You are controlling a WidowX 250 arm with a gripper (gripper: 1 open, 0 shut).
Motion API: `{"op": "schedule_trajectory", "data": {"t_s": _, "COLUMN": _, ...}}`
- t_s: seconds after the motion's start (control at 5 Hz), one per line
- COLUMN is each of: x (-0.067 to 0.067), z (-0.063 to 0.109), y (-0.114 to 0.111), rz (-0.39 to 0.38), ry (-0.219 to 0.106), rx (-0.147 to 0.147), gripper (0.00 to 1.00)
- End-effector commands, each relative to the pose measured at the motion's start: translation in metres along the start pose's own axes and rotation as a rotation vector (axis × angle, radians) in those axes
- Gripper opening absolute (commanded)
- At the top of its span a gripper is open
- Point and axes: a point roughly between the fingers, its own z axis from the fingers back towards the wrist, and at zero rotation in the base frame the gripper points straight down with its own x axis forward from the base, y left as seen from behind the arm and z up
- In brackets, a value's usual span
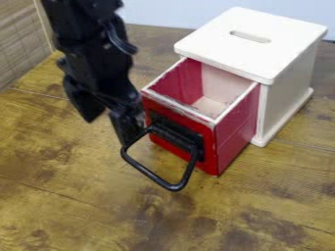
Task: Open the drawer
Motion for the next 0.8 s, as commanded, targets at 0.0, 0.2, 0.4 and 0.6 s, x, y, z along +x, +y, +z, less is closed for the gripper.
{"op": "schedule_trajectory", "data": {"t_s": 0.0, "x": 0.018, "z": 0.007, "y": 0.024, "rz": 0.074, "ry": -0.07, "rx": 0.038, "gripper": 1.0}}
{"op": "schedule_trajectory", "data": {"t_s": 0.2, "x": 0.03, "z": 0.01, "y": 0.007, "rz": 0.062, "ry": -0.073, "rx": 0.02, "gripper": 1.0}}
{"op": "schedule_trajectory", "data": {"t_s": 0.4, "x": 0.038, "z": 0.008, "y": -0.018, "rz": 0.053, "ry": -0.069, "rx": -0.006, "gripper": 1.0}}
{"op": "schedule_trajectory", "data": {"t_s": 0.6, "x": 0.024, "z": 0.013, "y": -0.023, "rz": 0.045, "ry": -0.08, "rx": -0.016, "gripper": 1.0}}
